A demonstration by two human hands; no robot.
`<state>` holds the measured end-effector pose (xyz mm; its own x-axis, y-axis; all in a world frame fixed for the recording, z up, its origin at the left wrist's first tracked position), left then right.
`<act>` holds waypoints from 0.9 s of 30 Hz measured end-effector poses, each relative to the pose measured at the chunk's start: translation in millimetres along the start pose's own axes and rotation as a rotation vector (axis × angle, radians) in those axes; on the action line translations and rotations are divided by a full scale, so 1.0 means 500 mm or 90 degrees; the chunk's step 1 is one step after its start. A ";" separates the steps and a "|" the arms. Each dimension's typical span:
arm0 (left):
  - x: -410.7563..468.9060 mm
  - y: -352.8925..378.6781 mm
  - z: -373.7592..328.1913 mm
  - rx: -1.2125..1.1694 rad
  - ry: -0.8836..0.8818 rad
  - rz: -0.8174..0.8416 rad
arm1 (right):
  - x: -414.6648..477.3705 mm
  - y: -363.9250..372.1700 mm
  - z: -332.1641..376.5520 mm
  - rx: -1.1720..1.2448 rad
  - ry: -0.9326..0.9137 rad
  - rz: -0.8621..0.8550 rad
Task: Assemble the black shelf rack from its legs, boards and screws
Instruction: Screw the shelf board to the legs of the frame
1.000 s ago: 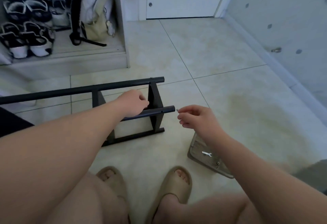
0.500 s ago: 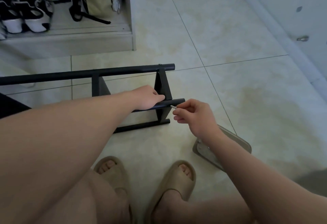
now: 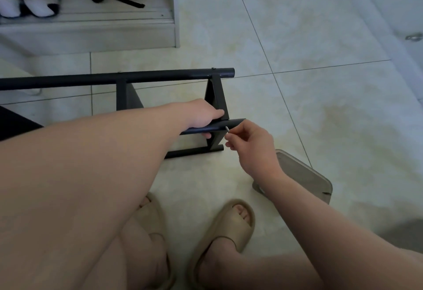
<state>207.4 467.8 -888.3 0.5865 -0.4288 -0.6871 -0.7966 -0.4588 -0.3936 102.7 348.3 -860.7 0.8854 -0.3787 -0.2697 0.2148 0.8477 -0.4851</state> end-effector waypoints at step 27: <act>-0.009 0.036 0.014 -0.030 0.020 -0.023 | -0.037 0.023 -0.031 0.269 0.090 -0.016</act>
<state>189.4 466.6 -896.6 0.6196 -0.4357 -0.6529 -0.7676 -0.5101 -0.3880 82.5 359.2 -874.5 0.8189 -0.4239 -0.3870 0.4119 0.9035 -0.1182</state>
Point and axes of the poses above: each hand's wrist, its own x-axis towards the middle knuckle, its own y-axis out of the palm, z = x × y, the point moved 8 cm from there along x, towards the middle knuckle
